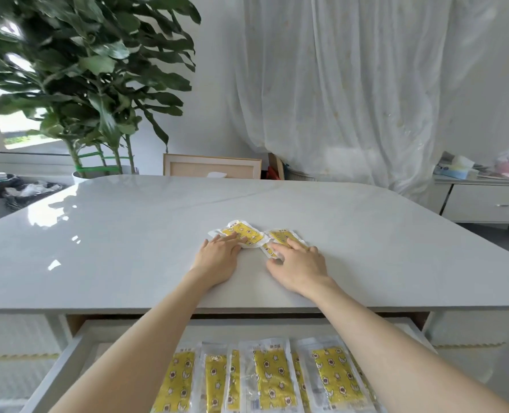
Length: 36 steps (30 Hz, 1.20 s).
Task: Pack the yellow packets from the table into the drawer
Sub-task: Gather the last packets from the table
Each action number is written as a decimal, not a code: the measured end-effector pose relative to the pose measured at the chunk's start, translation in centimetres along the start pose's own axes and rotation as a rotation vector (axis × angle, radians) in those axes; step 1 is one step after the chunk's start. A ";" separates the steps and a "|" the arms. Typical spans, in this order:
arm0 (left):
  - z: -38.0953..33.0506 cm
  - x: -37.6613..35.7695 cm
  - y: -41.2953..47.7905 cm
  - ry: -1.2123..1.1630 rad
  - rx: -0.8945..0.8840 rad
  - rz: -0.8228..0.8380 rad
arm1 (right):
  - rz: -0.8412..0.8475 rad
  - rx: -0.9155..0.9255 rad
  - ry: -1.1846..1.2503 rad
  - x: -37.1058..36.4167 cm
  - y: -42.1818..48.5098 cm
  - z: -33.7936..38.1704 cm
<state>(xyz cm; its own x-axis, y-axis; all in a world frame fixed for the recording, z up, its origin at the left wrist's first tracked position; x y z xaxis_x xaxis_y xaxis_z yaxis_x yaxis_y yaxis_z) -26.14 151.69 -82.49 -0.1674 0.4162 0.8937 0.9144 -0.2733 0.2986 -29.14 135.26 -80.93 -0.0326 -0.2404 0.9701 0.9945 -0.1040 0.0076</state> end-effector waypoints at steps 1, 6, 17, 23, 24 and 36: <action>-0.2 0.3 -1.0 -0.005 -0.006 -0.007 | 0.017 0.003 0.001 0.1 -0.9 0.1; -0.6 2.1 -5.2 -0.048 -0.015 -0.016 | 0.091 0.090 -0.040 1.4 -5.1 1.5; 0.1 5.6 -14.0 -0.053 -0.038 0.112 | 0.202 0.153 0.019 0.9 -9.9 3.5; 0.8 6.9 -16.9 -0.054 -0.028 0.134 | 0.199 0.163 0.128 0.4 -9.4 5.3; 1.0 7.0 -17.0 -0.063 -0.022 0.135 | 0.192 0.162 0.173 0.4 -9.2 5.5; 2.7 7.5 -16.1 -0.078 0.338 -0.090 | 0.212 -0.167 0.386 -0.3 -6.4 4.1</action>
<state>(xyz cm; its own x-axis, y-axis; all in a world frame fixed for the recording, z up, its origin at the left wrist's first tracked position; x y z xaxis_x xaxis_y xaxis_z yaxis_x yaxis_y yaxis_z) -41.09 161.54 -81.48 -0.2363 0.4942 0.8366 0.9696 0.0642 0.2360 -35.07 139.94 -80.24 0.1034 -0.6107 0.7850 0.9548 -0.1601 -0.2503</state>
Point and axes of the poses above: each hand's wrist, its own y-axis towards the middle knuckle, its own x-axis out of the back of the hand, z = x × y, the point moved 8 cm from there along y, towards the middle knuckle, and after that the axes turned 12 degrees about -x, right-handed, at the moved point
